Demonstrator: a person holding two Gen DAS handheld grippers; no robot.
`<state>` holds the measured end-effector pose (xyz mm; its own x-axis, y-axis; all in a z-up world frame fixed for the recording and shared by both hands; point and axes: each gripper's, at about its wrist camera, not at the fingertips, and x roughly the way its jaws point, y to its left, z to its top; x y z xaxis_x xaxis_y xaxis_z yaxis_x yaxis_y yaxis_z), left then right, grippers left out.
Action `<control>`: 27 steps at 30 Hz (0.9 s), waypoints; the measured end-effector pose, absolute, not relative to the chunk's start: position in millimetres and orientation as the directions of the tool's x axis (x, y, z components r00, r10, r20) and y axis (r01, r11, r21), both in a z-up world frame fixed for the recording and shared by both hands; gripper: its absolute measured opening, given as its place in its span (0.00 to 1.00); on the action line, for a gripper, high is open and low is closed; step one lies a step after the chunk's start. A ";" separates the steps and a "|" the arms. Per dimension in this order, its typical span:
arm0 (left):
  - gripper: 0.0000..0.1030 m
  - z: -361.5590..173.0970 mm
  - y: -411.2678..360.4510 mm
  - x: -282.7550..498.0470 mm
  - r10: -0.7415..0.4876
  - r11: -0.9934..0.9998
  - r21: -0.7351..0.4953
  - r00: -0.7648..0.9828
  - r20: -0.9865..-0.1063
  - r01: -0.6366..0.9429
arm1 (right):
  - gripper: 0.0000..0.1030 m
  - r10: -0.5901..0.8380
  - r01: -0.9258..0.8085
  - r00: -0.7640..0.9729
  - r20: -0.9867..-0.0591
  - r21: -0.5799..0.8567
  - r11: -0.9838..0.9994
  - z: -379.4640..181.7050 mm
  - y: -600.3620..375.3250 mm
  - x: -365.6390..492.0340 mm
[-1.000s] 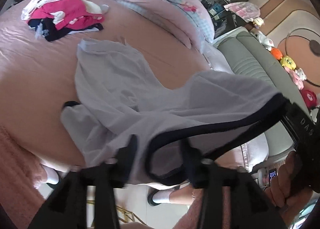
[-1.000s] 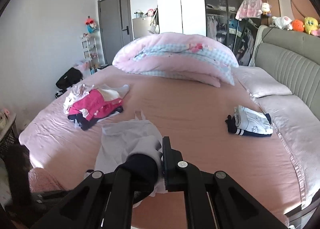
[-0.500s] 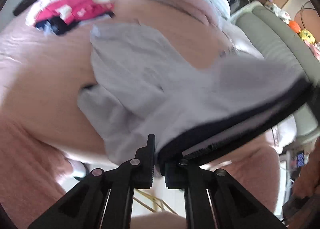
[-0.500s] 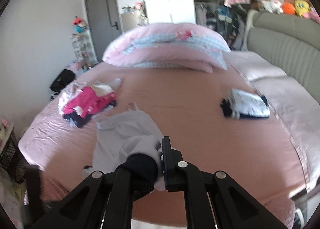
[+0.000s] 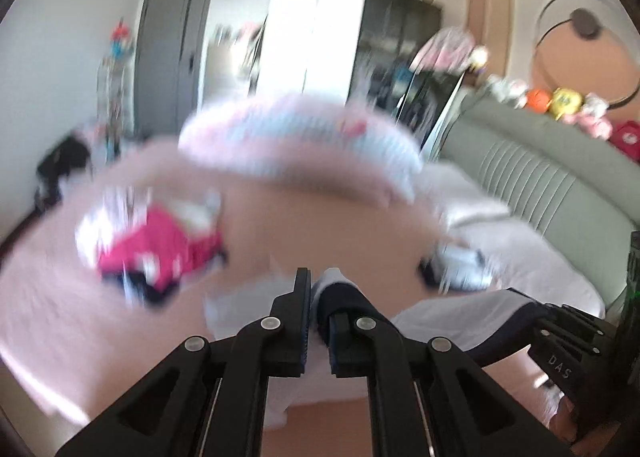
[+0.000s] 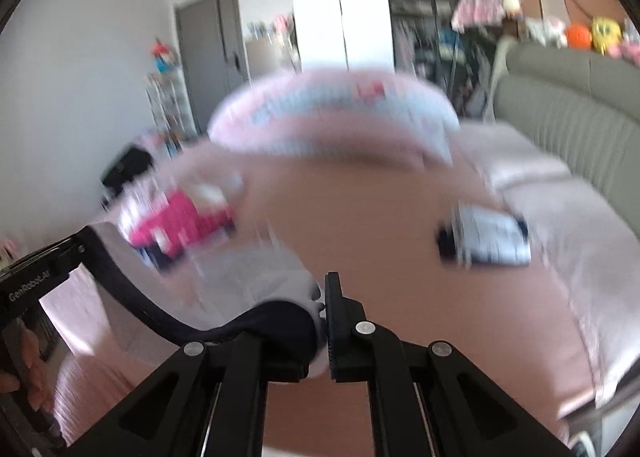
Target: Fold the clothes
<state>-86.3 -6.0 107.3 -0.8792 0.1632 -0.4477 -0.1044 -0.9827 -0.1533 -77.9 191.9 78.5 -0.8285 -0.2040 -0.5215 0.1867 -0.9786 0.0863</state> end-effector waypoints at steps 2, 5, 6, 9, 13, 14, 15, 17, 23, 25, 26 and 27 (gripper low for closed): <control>0.05 148.3 -11.2 -85.6 0.175 -0.982 -0.130 -0.912 -0.371 -0.135 | 0.05 -0.222 0.206 -0.853 -0.471 0.088 -0.975 107.8 192.8 -74.8; 0.05 191.1 -17.8 -87.2 0.177 -0.984 -0.088 -0.939 -0.295 -0.157 | 0.05 -0.245 0.231 -0.881 -0.405 0.086 -0.969 146.6 195.6 -67.2; 0.05 205.8 -20.0 -85.0 0.185 -0.982 -0.074 -0.945 -0.268 -0.171 | 0.05 -0.253 0.239 -0.889 -0.383 0.084 -0.967 159.5 196.6 -64.7; 0.05 250.9 -25.5 -75.7 0.217 -0.976 -0.025 -0.958 -0.186 -0.216 | 0.05 -0.275 0.263 -0.909 -0.314 0.080 -0.961 198.3 199.4 -57.1; 0.05 296.4 -23.5 -61.5 0.265 -0.961 0.046 -0.957 -0.115 -0.272 | 0.05 -0.303 0.295 -0.927 -0.220 0.071 -0.953 249.9 203.1 -46.9; 0.06 304.8 -22.8 -62.6 0.271 -0.959 0.056 -0.957 -0.106 -0.278 | 0.05 -0.310 0.303 -0.930 -0.196 0.068 -0.951 262.8 204.0 -44.4; 0.06 307.2 -23.2 -65.2 0.271 -0.959 0.060 -0.956 -0.109 -0.278 | 0.05 -0.317 0.310 -0.933 -0.172 0.066 -0.948 275.8 205.0 -41.9; 0.06 304.4 -25.8 -77.9 0.265 -0.961 0.049 -0.956 -0.130 -0.273 | 0.05 -0.325 0.319 -0.935 -0.143 0.063 -0.946 294.5 207.0 -40.5; 0.06 231.0 -28.3 -162.1 0.318 -0.948 -0.120 -0.870 -0.377 -0.294 | 0.05 -0.281 0.256 -0.901 -0.331 0.117 -0.960 237.5 217.4 -102.7; 0.06 215.6 -22.9 -194.5 0.296 -0.955 -0.123 -0.853 -0.429 -0.269 | 0.05 -0.268 0.235 -0.889 -0.370 0.133 -0.963 228.1 221.6 -129.0; 0.06 221.4 -19.5 -203.8 0.295 -0.955 -0.119 -0.853 -0.429 -0.271 | 0.05 -0.263 0.224 -0.883 -0.390 0.141 -0.964 223.4 223.7 -142.2; 0.06 229.1 -16.0 -210.9 0.296 -0.955 -0.111 -0.857 -0.423 -0.275 | 0.05 -0.259 0.218 -0.882 -0.393 0.147 -0.965 225.2 225.6 -150.6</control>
